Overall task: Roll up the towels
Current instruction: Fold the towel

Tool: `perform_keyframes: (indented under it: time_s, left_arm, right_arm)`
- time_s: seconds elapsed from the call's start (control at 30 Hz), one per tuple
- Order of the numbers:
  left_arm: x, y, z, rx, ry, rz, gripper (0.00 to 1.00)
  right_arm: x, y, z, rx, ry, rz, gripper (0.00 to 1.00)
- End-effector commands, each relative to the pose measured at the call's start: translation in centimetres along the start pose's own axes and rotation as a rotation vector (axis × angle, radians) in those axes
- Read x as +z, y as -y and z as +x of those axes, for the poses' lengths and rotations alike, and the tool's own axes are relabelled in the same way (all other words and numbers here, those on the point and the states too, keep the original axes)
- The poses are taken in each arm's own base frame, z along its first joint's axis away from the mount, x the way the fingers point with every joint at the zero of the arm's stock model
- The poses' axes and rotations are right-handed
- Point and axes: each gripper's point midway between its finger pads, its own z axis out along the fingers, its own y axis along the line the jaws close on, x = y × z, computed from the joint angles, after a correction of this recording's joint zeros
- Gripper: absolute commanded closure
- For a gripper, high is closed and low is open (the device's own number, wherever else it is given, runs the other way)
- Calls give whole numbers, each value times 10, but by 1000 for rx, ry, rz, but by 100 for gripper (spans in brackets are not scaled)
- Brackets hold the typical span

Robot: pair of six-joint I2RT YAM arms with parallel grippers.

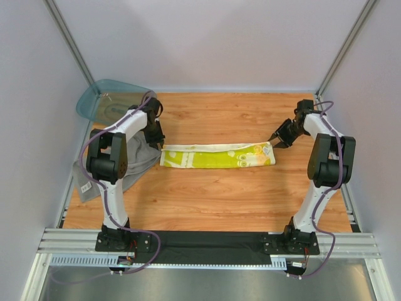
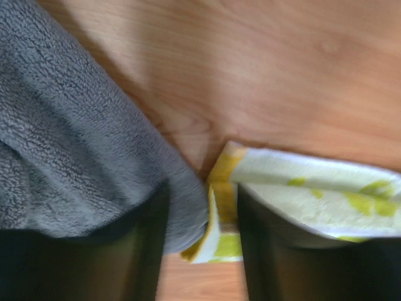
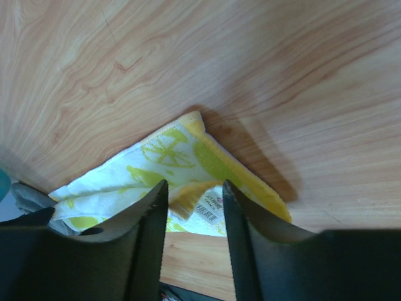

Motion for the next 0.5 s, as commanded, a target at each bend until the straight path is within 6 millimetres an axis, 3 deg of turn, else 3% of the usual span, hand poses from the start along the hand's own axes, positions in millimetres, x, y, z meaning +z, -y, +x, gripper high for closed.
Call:
perform_keyframes:
  time_s: [0.0, 0.07, 0.1, 0.2, 0.27, 0.33, 0.37, 0.4, 0.47]
  left_arm:
    - [-7, 0, -20, -4, -3, 27, 39]
    - [-10, -9, -23, -5, -22, 12, 26]
    - [-17, -13, -31, -1, 2, 1, 20]
    - [-30, -25, -28, -12, 32, -36, 17]
    - [-53, -22, -31, -32, 100, -3, 17]
    - [-68, -23, -16, -36, 130, 16, 24]
    - [-67, -25, -5, -31, 129, 10, 24]
    - [-78, -25, -4, -27, 164, 8, 28]
    - [-78, -19, 13, -4, 159, 9, 36]
  right_arm:
    - [-7, -10, -14, -8, 18, 16, 53]
    - [-15, -7, -20, -15, 43, 38, 46]
    - [-23, -4, -25, -33, 81, 66, 36]
    - [-45, 6, -32, -59, 168, 138, 32]
    - [-55, 6, -30, -75, 200, 131, 32]
    - [-65, 4, -10, -112, 198, 80, 38]
    - [-79, -17, -2, -163, 232, -25, 39]
    - [-67, -7, 19, -176, 186, -41, 43]
    - [-72, -34, 41, -263, 168, -183, 48]
